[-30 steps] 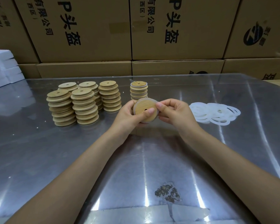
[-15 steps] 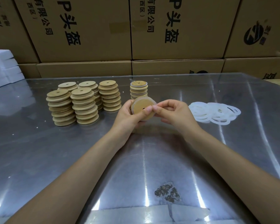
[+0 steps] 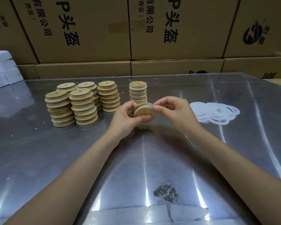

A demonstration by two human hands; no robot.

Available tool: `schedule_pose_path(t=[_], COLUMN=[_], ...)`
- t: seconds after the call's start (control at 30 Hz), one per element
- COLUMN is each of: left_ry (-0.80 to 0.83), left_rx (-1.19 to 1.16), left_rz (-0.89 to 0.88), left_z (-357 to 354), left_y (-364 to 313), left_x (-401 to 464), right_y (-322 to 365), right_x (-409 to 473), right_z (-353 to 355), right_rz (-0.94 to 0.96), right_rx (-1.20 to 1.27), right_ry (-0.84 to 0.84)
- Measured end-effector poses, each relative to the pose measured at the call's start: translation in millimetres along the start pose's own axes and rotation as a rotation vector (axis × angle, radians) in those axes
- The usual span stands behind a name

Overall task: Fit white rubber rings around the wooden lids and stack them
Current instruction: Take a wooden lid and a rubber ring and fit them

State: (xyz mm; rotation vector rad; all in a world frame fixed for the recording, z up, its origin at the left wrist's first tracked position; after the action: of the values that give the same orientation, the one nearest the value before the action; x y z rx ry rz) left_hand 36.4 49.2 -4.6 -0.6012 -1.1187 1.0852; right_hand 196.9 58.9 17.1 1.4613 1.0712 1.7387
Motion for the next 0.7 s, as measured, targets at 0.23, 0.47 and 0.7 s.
schedule_pose_path(t=[0.23, 0.47, 0.7], left_ry=[0.012, -0.026, 0.052], left_rx=[-0.008, -0.044, -0.145], left_rz=[0.025, 0.088, 0.191], left_z=[-1, -1, -5], left_y=[-2, -5, -11], left_x=[-2, -5, -9], right_y=[-5, -9, -18], right_x=[2, 0, -4], right_z=[3, 3, 5], right_rz=[-0.022, -0.075, -0.153], right_rx=[-0.049, 0.013, 0.153], right_ry=[-0.035, -0.037, -0.113])
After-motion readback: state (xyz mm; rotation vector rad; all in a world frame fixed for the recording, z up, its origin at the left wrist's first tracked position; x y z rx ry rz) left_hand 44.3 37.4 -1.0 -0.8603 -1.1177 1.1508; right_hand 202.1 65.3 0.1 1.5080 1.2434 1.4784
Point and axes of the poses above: each hand's wrist, its own x-axis towards the middle knuckle, its own z-axis out of the back of the hand, y = z × x, the point moved 4 cm from there along x, towards the middle knuckle, and after that the axes turned 13 degrees about x, right-handed, at the moved point
